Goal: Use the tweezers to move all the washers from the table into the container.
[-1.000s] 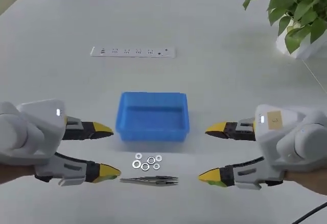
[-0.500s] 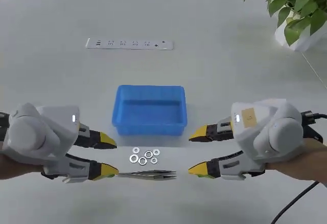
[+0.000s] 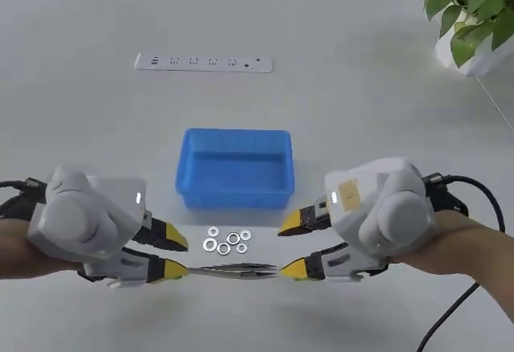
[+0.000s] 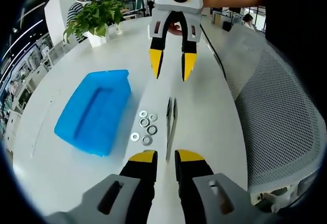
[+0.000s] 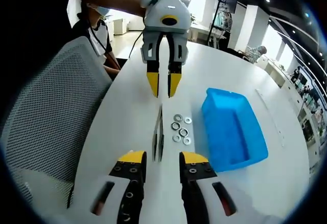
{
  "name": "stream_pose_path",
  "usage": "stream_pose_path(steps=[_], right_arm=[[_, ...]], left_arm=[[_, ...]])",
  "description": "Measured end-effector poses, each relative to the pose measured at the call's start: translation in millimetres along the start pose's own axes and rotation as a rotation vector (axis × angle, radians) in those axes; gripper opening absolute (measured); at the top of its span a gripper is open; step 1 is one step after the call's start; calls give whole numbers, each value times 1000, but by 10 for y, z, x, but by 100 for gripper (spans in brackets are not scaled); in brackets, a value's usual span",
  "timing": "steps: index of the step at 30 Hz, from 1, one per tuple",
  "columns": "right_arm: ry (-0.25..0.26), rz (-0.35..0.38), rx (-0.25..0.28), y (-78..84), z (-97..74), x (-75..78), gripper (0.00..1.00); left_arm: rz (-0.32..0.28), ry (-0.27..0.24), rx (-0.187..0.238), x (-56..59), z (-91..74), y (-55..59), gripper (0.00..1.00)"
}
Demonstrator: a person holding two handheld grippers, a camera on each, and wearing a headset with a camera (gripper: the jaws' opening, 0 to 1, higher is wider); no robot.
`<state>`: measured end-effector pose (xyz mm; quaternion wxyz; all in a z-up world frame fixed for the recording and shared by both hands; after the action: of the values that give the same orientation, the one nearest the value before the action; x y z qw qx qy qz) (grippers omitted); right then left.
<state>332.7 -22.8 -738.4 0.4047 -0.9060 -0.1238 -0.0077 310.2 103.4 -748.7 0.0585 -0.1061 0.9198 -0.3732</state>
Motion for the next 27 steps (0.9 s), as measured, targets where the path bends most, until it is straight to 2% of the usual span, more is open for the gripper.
stream_pose_path(steps=[4, 10, 13, 19, 23, 27], right_arm=[[-18, -17, -13, 4, 79, -20, 25], [-40, -31, -29, 24, 192, -30, 22], [-37, -34, -69, 86, 252, -18, 18], [-42, -7, -97, 161, 359, -14, 17], [-41, 11, -94, 170, 387, -15, 15], [-42, 18, -97, 181, 388, -15, 14]], left_arm=[[35, 12, -23, -25, 60, 63, 13], [48, 37, -51, -11, 129, 123, 9], [61, 40, -79, -6, 161, 172, 7], [57, 33, -69, -50, 190, 169, 7], [52, 30, -67, -64, 197, 167, 6], [62, 48, -91, -29, 215, 220, 6]])
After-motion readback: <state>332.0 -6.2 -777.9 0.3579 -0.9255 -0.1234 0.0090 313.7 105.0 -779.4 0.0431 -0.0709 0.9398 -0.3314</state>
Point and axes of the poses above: the centre of the closed fingertips' face, and the gripper's own axes: z roughly forward along the fingers, x roughly to its right, y roughly out of its underside, the point moved 3 cm from there along -z, roughly backward along the fingers, and after that the axes turned 5 degrees about x, right-handed, at the moved point
